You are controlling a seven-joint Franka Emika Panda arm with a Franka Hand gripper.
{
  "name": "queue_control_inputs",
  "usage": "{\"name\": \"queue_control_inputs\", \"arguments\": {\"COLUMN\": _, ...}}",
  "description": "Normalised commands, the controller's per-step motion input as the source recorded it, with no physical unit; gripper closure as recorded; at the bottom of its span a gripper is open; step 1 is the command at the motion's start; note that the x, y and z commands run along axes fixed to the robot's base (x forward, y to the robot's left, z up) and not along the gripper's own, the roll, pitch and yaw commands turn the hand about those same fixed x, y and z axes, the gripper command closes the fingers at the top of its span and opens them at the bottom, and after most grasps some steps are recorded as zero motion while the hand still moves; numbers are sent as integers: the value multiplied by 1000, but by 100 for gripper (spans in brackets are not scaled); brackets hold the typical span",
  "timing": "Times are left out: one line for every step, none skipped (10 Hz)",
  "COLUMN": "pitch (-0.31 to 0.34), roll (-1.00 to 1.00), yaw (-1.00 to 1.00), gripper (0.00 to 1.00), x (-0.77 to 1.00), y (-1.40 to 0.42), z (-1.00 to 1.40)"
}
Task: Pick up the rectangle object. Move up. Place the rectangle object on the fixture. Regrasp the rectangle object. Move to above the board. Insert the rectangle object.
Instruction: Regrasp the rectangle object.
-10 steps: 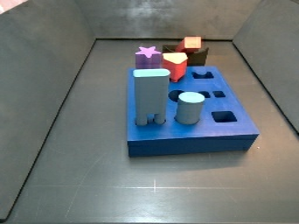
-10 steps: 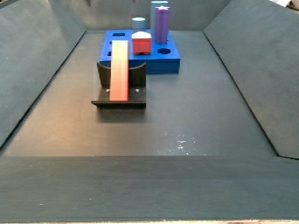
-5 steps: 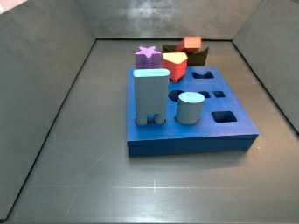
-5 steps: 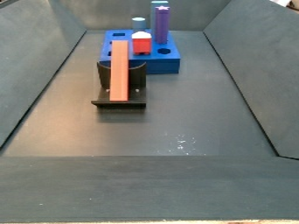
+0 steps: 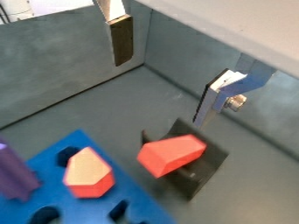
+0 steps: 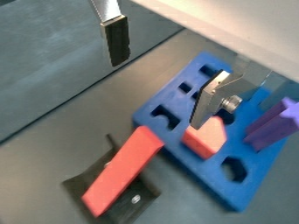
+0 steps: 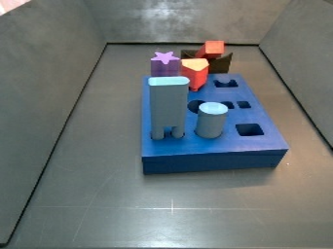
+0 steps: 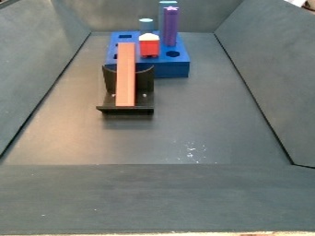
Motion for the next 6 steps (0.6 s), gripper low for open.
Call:
{"name": "queue_control_inputs", "arguments": {"pitch": -1, "roll": 1000, "yaw": 29, "gripper": 0, "x": 3, "y": -20, "z": 3}}
{"name": "queue_control_inputs", "arguments": {"pitch": 6, "roll": 1000, "yaw": 30, "gripper": 0, "x": 12, "y": -22, "z": 3}}
{"name": "queue_control_inputs", "arguments": {"pitch": 13, "roll": 1000, "yaw": 31, "gripper": 0, "x": 23, "y": -25, "z": 0}}
{"name": "queue_control_inputs", "arguments": {"pitch": 26, "roll": 1000, "yaw": 33, "gripper": 0, "x": 35, "y": -27, "z": -4}}
{"name": "queue_control_inputs", "arguments": {"pitch": 37, "roll": 1000, "yaw": 37, "gripper": 0, "x": 48, "y": -29, "z": -6}}
{"name": "queue_control_inputs", "arguments": {"pitch": 58, "roll": 1000, "yaw": 42, "gripper": 0, "x": 62, "y": -31, "z": -2}}
